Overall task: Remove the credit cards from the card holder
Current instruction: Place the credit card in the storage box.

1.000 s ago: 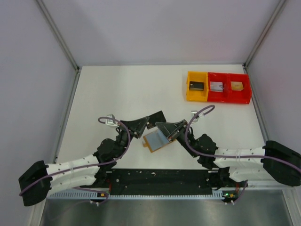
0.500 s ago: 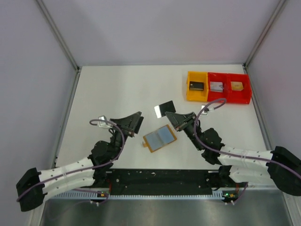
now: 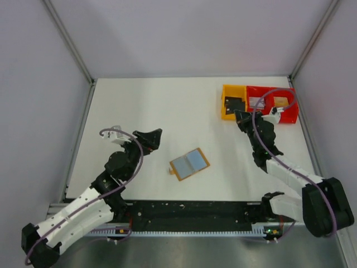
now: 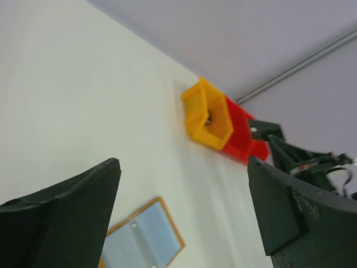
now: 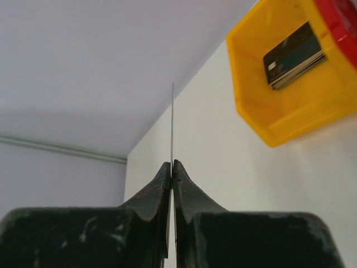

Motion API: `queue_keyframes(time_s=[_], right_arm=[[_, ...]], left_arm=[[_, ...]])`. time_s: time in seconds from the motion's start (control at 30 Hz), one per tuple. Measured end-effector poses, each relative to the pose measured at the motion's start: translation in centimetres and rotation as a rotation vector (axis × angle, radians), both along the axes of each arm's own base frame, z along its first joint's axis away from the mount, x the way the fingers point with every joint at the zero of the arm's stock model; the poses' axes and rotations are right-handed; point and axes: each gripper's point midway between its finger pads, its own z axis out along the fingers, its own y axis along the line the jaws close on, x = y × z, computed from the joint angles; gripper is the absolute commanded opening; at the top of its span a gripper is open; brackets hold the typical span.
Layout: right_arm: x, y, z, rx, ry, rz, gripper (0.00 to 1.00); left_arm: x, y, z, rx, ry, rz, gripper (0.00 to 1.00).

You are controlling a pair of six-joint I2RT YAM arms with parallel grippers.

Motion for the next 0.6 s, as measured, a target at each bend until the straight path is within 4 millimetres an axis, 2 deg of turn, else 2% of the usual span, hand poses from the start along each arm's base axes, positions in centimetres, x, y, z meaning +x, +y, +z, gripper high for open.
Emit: queue_keyframes(time_s=[0.1,0.17,0.23,0.43,0.6], right_arm=[[2.9,-1.8,-1.1,-0.02,0.061,-0.051,0.0],[5.3,-2.6,-1.7,-0.044,0.1,-0.081,0.0],[7.6,-2.8,-2.2,-0.068,0.128,-0.097,0.0],[14.0,-2.3,-3.6,-0.134,0.187,-0.125,0.0],[17.2,-2.4,-5.3,-0.181,0.232,-0.154,0.0]], left_arm=[[1.0,1.0,-4.1,0.109,0.073,0.016,0.99],[0.9,1.2,-6.8,0.178,0.12,0.002,0.99],[0.5,1.2,-8.3,0.231,0.147,-0.021,0.99],[0.0,1.1,-8.9,0.279,0.149,-0.052,0.99],[-0.5,1.2,-8.9,0.279,0.142,-0.068,0.99]])
